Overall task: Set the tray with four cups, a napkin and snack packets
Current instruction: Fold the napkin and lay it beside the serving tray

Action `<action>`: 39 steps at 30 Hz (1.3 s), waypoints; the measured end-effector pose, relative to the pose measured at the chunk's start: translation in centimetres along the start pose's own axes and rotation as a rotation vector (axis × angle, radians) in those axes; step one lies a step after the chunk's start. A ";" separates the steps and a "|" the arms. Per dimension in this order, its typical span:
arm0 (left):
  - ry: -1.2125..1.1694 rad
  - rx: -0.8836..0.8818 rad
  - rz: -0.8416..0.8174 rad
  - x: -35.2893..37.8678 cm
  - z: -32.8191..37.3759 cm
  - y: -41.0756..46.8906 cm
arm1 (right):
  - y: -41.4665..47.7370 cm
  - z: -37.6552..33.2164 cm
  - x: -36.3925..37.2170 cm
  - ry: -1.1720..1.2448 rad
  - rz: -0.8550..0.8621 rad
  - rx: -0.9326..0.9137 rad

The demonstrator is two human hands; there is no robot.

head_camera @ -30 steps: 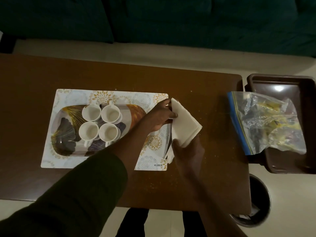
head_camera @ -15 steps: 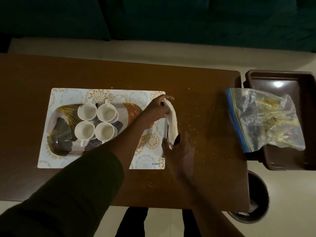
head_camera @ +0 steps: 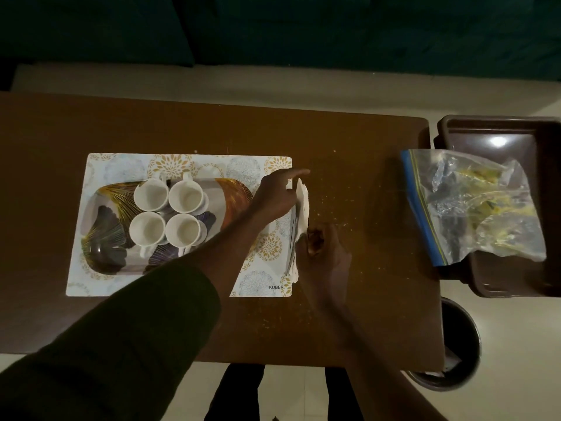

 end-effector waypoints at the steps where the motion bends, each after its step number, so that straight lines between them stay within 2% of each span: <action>1: 0.009 0.002 -0.016 0.1 0.0 -0.1 | 0.0 0.0 0.0 -0.005 0.004 -0.002; 6: 0.124 0.009 -0.076 1.0 -0.1 -0.2 | 0.0 0.3 0.5 0.016 -0.033 0.000; 13: 0.211 0.008 0.033 0.0 0.3 -0.6 | 0.0 0.2 0.4 0.000 -0.029 -0.043; 17: 0.219 0.028 0.018 0.3 0.3 -0.8 | -0.4 1.3 0.6 -0.026 -0.050 0.038; 20: 0.257 0.038 0.008 0.5 -0.2 -0.8 | -0.7 2.5 1.7 -0.073 -0.141 0.158; 23: 0.233 0.044 0.016 0.5 -0.7 -0.9 | -0.4 2.5 2.1 -0.125 -0.166 0.090; 32: 0.202 0.026 0.025 0.4 -0.6 -1.3 | -0.2 2.4 2.0 -0.060 -0.191 0.034; 39: 0.258 0.038 0.162 -1.1 1.6 -1.4 | 1.6 1.5 -1.8 -0.005 -0.069 0.048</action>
Point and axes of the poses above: each hand's wrist, its own y-axis towards the middle knuckle, its own x-axis out of the palm, z = x × y, the point moved 8 cm from there along y, towards the middle knuckle, and after that the axes turned 2 degrees about -z, right-handed, at the moved point
